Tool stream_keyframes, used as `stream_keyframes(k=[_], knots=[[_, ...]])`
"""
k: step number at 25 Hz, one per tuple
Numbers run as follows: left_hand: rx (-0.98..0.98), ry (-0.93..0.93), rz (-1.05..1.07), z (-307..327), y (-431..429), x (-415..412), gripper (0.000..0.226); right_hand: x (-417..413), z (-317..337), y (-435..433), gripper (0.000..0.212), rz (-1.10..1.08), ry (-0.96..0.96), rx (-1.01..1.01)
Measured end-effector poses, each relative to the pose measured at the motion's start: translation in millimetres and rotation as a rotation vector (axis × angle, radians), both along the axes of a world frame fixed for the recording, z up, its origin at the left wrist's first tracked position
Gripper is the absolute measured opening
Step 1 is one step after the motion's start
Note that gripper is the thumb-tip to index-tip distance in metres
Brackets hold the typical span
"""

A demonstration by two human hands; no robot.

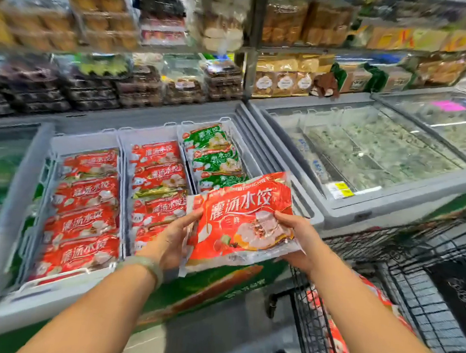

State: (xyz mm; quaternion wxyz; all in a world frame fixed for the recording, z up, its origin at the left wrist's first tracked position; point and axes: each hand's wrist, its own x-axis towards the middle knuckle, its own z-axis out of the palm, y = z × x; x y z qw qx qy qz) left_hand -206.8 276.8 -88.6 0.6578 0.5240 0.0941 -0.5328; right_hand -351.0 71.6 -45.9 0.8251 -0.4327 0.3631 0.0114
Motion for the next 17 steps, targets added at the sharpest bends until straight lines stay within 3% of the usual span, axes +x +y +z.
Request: stream_keyframes(k=[6, 10, 13, 17], knots=[[0.006, -0.164, -0.027, 16.9, 78.9, 34.3, 0.025, 53.4, -29.0, 46.4, 0.031, 0.056, 0.142, -0.055], [0.006, -0.273, -0.06, 24.8, 81.5, 58.8, 0.071, 80.5, -39.5, 57.1, 0.021, 0.162, 0.289, -0.168], [0.082, -0.301, -0.066, 37.5, 74.1, 74.2, 0.056, 96.4, -55.2, 55.6, 0.016, 0.165, 0.364, -0.19], [0.17, -0.398, -0.056, 43.3, 51.2, 103.0, 0.043, 132.7, -70.3, 42.5, 0.025, 0.259, 0.357, -0.195]])
